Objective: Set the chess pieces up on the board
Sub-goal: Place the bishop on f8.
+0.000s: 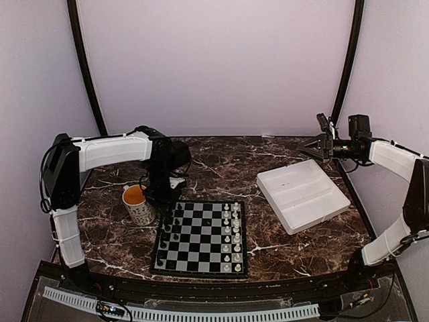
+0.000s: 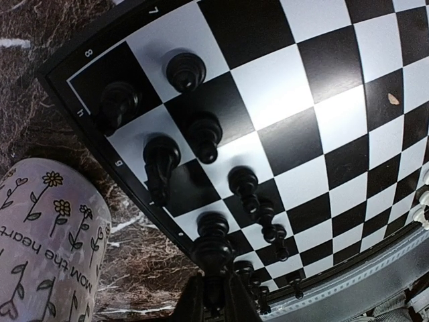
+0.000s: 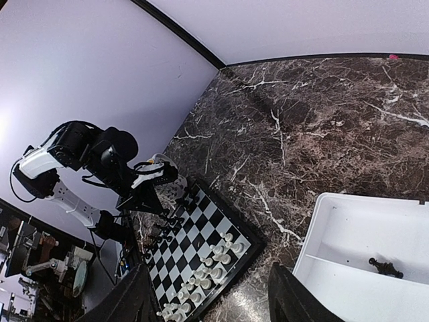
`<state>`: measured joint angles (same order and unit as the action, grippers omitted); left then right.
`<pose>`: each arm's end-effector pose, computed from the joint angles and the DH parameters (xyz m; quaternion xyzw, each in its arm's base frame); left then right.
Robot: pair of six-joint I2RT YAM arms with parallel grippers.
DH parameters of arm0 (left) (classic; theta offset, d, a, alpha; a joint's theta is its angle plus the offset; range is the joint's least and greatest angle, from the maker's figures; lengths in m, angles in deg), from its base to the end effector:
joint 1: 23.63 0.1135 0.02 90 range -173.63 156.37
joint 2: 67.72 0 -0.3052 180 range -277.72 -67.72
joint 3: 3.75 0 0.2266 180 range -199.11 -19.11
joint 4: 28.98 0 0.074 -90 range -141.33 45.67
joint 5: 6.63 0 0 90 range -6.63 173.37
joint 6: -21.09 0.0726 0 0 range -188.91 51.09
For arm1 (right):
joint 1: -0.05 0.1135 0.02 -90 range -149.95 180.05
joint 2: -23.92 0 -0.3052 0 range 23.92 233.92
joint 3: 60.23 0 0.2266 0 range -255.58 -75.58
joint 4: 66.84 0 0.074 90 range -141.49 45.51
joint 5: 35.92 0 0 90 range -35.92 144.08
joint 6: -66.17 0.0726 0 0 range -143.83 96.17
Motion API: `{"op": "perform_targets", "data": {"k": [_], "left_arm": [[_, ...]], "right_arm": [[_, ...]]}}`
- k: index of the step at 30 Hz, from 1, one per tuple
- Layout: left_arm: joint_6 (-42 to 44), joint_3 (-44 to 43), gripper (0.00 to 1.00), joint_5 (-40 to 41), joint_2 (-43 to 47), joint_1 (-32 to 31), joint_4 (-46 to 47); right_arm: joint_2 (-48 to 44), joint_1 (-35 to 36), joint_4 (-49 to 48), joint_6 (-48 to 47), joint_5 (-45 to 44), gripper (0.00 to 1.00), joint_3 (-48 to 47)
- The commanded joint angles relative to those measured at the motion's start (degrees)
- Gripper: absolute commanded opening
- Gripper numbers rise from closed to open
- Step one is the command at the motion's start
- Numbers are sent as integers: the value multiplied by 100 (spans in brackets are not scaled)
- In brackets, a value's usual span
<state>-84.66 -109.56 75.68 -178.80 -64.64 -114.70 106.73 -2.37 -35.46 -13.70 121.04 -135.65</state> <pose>0.2599 -0.2389 0.2315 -0.2176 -0.9737 0.0549 0.0395 0.2889 0.0547 0.3230 -0.1549 0.7737 0.5205 0.3263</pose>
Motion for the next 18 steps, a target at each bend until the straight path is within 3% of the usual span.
{"op": "perform_targets", "data": {"k": [1, 18], "left_arm": [[-68, 122, 12, 54, -37, 77, 0], [-25, 226, 16, 135, -310, 144, 256]], "right_arm": [[-159, -9, -74, -106, -12, 61, 46], [-174, -8, -109, -97, -6, 61, 100]]}}
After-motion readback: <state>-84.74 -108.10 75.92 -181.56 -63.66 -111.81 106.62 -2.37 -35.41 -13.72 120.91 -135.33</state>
